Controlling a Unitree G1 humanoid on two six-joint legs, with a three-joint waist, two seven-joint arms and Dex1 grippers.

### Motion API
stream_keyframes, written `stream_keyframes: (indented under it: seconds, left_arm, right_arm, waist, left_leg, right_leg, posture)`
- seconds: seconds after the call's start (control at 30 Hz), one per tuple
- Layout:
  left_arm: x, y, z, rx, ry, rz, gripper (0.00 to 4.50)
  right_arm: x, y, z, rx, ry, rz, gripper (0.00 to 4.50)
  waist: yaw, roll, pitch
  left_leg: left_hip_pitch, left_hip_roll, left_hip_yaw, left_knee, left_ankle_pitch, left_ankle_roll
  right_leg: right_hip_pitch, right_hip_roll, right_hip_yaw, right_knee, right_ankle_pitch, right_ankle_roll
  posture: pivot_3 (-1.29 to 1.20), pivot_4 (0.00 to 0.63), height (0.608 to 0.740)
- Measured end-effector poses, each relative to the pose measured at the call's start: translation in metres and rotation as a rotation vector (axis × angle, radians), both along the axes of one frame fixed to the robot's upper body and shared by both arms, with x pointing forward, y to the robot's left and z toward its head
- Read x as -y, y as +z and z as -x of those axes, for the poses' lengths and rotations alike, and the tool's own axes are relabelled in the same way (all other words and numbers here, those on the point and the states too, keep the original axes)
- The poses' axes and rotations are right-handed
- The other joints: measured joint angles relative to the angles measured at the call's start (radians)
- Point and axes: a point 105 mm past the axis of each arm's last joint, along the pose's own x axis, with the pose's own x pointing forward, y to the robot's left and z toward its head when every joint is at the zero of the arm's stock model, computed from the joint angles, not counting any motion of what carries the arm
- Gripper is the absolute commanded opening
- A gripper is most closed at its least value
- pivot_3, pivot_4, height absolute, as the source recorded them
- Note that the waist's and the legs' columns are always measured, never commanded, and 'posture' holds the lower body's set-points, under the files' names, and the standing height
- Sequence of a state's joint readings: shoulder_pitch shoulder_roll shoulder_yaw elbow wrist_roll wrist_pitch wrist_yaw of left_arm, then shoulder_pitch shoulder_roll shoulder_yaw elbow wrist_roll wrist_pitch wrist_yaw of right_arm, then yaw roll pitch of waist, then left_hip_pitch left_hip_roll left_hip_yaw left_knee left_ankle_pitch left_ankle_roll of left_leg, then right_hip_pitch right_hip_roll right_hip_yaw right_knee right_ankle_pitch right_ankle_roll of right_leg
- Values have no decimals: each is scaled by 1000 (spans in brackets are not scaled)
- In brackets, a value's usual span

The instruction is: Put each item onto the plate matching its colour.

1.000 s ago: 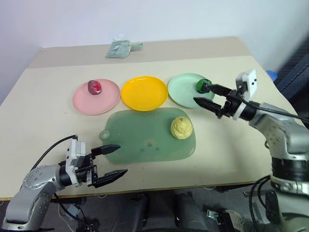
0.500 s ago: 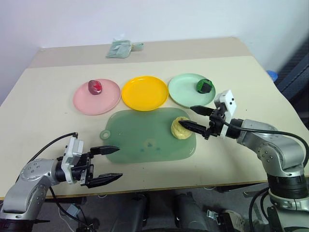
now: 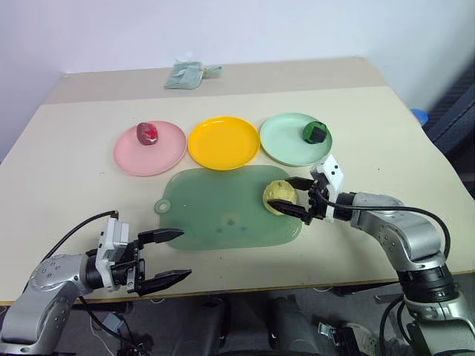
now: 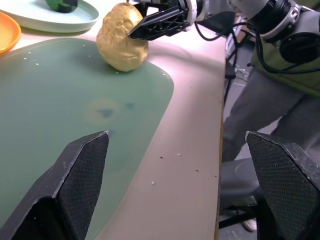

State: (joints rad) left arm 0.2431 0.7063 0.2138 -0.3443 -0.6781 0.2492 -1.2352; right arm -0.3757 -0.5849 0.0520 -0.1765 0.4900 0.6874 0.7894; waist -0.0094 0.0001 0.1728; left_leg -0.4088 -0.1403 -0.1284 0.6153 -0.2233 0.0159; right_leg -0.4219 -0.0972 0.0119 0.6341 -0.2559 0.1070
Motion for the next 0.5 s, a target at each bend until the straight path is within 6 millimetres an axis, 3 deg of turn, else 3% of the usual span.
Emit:
stream_keyframes:
  seconds: [0.2, 0.43, 0.5]
  left_arm:
    - [0, -1, 2, -7, 43, 11, 4500]
    - [1, 1, -15, 26, 235, 90, 4500]
    - [1, 2, -19, 35, 275, 97, 4500]
  right_arm:
    - [-10, 4, -8, 29, 8, -23, 2882]
    - [-47, 50, -43, 215, -16, -140, 2882]
    - [-53, 55, -50, 242, -22, -152, 2882]
  waist:
    - [-1, 0, 0]
    - [-2, 0, 0]
    - [2, -1, -1]
  left_leg:
    - [0, 0, 0, 0, 0, 0]
    - [0, 0, 0, 0, 0, -1]
    - [0, 0, 0, 0, 1, -1]
  right_leg:
    - [0, 0, 0, 0, 0, 0]
    - [-1, 1, 0, 1, 0, 0]
    - [-1, 1, 0, 0, 0, 0]
  posture:
    - [0, 150, 740]
    - [0, 150, 740]
    - [0, 150, 740]
